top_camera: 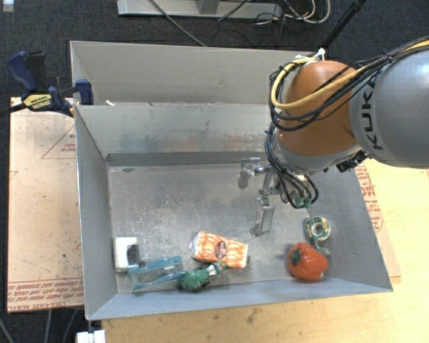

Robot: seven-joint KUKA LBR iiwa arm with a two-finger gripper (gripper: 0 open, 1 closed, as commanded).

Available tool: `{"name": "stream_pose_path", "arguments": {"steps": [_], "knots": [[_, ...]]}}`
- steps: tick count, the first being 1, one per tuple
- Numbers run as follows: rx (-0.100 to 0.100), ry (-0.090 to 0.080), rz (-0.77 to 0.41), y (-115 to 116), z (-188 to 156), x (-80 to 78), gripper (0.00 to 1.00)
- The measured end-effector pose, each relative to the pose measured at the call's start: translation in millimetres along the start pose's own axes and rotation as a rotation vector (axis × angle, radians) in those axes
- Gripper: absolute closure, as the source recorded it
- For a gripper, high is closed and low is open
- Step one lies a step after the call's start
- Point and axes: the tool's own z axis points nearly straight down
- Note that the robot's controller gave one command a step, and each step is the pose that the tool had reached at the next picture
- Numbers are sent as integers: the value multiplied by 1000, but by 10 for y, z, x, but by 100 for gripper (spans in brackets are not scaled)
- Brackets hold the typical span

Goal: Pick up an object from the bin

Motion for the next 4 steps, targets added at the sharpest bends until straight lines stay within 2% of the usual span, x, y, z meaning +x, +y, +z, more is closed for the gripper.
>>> {"name": "stream_pose_path", "arguments": {"steps": [1, 2, 3, 4], "knots": [[0, -8, 1, 0, -46, -16, 0], [1, -14, -59, 110, 430, 17, 0], [1, -9, -177, 203, 851, 528, 0], [1, -10, -345, -47, 992, 504, 100]]}}
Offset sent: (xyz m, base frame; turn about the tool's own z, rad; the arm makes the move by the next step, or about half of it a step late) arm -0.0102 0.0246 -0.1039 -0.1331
